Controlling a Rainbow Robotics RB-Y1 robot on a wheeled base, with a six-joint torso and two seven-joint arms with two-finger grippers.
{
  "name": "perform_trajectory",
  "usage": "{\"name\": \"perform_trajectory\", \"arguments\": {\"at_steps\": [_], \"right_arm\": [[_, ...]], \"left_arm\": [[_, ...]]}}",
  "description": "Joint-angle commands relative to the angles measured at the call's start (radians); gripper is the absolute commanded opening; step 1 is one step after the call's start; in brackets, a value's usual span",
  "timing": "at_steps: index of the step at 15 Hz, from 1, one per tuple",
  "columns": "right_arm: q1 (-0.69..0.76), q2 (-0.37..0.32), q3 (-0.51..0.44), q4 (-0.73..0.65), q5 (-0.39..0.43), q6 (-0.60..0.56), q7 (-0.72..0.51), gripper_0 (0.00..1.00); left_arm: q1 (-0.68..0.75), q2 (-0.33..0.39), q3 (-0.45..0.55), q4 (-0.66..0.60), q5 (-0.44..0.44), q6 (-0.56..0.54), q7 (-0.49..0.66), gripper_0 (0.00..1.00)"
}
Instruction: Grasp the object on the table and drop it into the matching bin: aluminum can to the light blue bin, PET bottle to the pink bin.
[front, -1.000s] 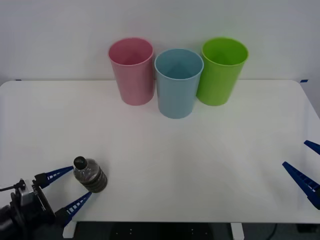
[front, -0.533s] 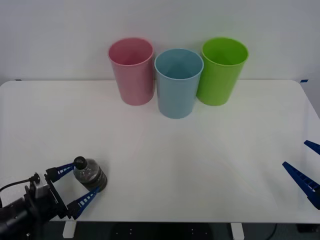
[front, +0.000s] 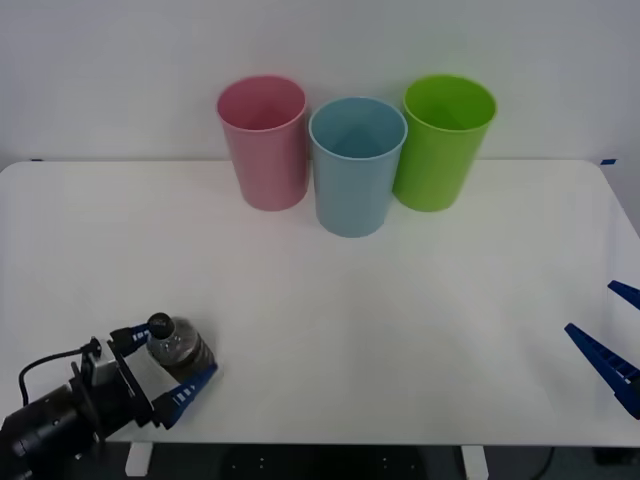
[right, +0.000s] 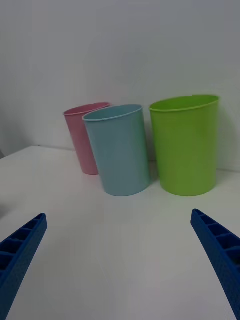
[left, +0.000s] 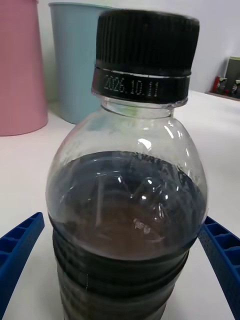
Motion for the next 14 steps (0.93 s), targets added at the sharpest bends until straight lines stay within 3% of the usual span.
{"name": "perform_trajectory", "arguments": {"at_steps": [1,4,5,7,8,9,14], "right_arm": [[0.0,0.0,0.0,0.0,0.0,0.0,0.0,1.0],[0.0,0.0,0.0,0.0,0.0,0.0,0.0,1.0],[0.0,0.0,0.0,0.0,0.0,0.0,0.0,1.0],[0.0,0.0,0.0,0.0,0.0,0.0,0.0,1.0],[0.0,0.0,0.0,0.0,0.0,0.0,0.0,1.0],[0.0,0.0,0.0,0.0,0.0,0.0,0.0,1.0],[0.0,0.0,0.0,0.0,0.0,0.0,0.0,1.0]], "left_arm": [[-0.003,-0.003,0.0,0.002,-0.003,0.0,-0.001,1.0],[-0.006,-0.005,0.001,0.002,-0.004,0.0,-0.001,1.0],[-0.006,-0.005,0.001,0.003,-0.004,0.0,0.002,0.94],[-0.006,-0.005,0.001,0.003,-0.004,0.0,0.007,0.31],[-0.006,-0.005,0.001,0.002,-0.004,0.0,0.007,0.11],[-0.006,-0.005,0.003,0.002,-0.004,0.0,0.006,0.01],[-0.006,-0.003,0.021,0.002,-0.004,0.0,0.007,0.0]]}}
